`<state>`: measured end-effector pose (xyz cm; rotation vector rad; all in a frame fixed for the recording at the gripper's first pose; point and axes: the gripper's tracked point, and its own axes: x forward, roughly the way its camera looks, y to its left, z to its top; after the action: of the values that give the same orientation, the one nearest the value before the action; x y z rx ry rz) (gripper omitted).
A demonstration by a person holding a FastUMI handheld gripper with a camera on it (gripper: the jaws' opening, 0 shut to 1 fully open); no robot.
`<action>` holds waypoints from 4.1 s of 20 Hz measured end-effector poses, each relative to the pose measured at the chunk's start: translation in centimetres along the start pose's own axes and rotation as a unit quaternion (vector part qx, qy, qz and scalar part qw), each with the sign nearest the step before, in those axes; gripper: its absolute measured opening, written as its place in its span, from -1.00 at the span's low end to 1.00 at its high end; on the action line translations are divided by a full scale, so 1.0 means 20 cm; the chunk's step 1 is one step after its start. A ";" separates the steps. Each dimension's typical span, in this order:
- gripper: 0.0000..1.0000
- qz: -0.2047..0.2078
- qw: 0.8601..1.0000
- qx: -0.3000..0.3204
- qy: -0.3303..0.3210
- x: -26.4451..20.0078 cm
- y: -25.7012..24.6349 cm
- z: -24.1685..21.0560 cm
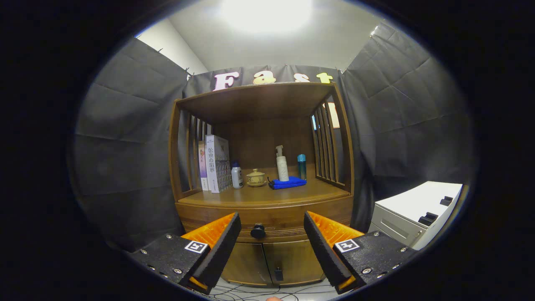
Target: Pull open the drawer, take out the items inside it, and place them on the countertop above the cabinet.
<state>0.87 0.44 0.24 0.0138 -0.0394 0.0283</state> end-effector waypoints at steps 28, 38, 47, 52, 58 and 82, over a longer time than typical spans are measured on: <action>0.89 0.023 0.999 -0.021 0.044 0.47 0.07 -0.31; 0.66 0.025 0.995 -0.017 0.097 0.58 0.07 -0.53; 0.18 0.036 0.992 -0.024 0.117 0.61 0.10 -0.65; -0.01 0.038 0.992 -0.030 0.116 0.63 0.11 -0.66; -0.14 0.041 0.991 -0.034 0.126 0.63 0.10 -0.68; -0.33 0.047 0.989 -0.022 0.138 0.10 0.10 -0.66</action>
<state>3.42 2.59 -12.79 -0.0369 0.2373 0.1230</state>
